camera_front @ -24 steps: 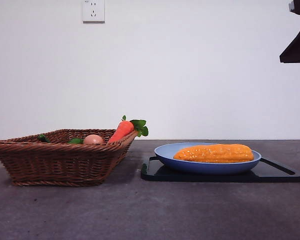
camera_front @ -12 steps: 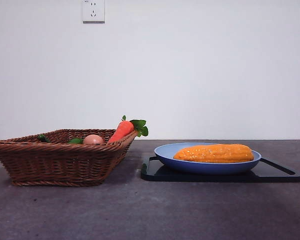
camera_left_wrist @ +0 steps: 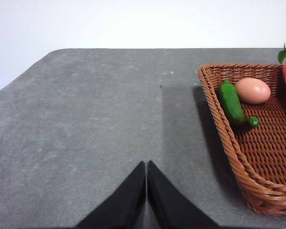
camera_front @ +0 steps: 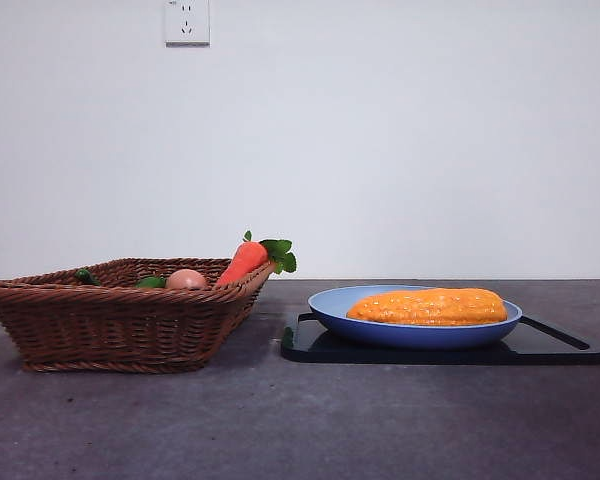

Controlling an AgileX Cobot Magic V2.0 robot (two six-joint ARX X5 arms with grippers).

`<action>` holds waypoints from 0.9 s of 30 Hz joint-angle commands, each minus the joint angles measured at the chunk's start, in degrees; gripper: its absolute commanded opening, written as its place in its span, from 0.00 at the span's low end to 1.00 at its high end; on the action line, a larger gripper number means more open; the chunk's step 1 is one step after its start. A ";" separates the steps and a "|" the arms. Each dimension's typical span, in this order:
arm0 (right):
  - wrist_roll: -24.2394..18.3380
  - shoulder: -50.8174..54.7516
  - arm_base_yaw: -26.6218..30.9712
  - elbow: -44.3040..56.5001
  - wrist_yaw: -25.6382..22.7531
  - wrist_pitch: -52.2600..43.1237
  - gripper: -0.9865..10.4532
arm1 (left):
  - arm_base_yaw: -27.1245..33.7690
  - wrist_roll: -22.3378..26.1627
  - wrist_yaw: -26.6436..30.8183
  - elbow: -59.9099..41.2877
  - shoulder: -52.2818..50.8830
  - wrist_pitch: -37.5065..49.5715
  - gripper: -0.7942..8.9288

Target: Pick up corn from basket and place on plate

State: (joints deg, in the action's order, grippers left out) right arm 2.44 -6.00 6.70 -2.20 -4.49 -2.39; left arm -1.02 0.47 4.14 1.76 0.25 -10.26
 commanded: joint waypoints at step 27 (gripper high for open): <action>1.42 5.79 -0.20 1.66 1.40 11.23 0.09 | 0.04 -0.09 -0.20 -1.60 -0.09 -0.20 0.09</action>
